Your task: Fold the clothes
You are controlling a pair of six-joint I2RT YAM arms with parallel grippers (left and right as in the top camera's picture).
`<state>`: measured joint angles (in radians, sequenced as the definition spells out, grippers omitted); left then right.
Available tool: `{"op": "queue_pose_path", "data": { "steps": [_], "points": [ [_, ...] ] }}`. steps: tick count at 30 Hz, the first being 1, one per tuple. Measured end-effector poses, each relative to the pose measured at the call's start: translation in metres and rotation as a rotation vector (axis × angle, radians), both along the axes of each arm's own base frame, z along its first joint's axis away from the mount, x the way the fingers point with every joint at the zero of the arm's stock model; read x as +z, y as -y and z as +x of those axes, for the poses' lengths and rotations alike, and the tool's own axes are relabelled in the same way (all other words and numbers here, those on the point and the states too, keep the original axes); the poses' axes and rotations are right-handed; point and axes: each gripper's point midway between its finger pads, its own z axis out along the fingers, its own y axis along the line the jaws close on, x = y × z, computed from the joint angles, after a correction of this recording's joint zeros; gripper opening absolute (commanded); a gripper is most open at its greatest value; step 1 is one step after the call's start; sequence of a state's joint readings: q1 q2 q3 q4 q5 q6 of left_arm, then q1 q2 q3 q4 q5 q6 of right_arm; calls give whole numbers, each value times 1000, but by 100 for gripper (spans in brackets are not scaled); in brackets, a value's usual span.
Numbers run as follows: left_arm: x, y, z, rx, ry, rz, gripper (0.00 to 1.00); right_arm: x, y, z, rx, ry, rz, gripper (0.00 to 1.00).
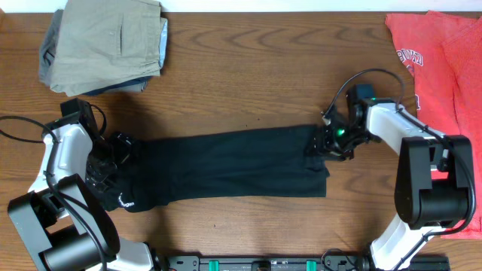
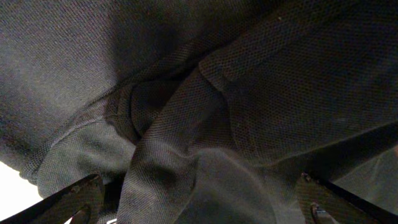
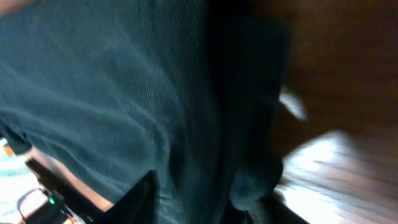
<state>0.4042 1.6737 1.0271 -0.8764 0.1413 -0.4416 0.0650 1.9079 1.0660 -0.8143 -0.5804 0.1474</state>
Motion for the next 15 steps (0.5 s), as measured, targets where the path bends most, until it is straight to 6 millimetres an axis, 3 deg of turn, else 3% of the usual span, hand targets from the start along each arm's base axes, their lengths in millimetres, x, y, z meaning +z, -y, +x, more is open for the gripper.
{"op": "queue_pose_path", "data": {
  "steps": [1, 2, 9, 15],
  "points": [
    [0, 0, 0, 0, 0, 0, 100, -2, -2, -3, 9, -5, -2, 4],
    [0, 0, 0, 0, 0, 0, 100, -4, -5, -6, 18, -11, -2, 1],
    [0, 1, -2, 0, -6, -3, 100, -6, -9, -6, -7, -30, -7, 1],
    [1, 7, 0, 2, 6, -42, 100, -6, 8, -11, -56, -91, -71, 1]
  ]
}}
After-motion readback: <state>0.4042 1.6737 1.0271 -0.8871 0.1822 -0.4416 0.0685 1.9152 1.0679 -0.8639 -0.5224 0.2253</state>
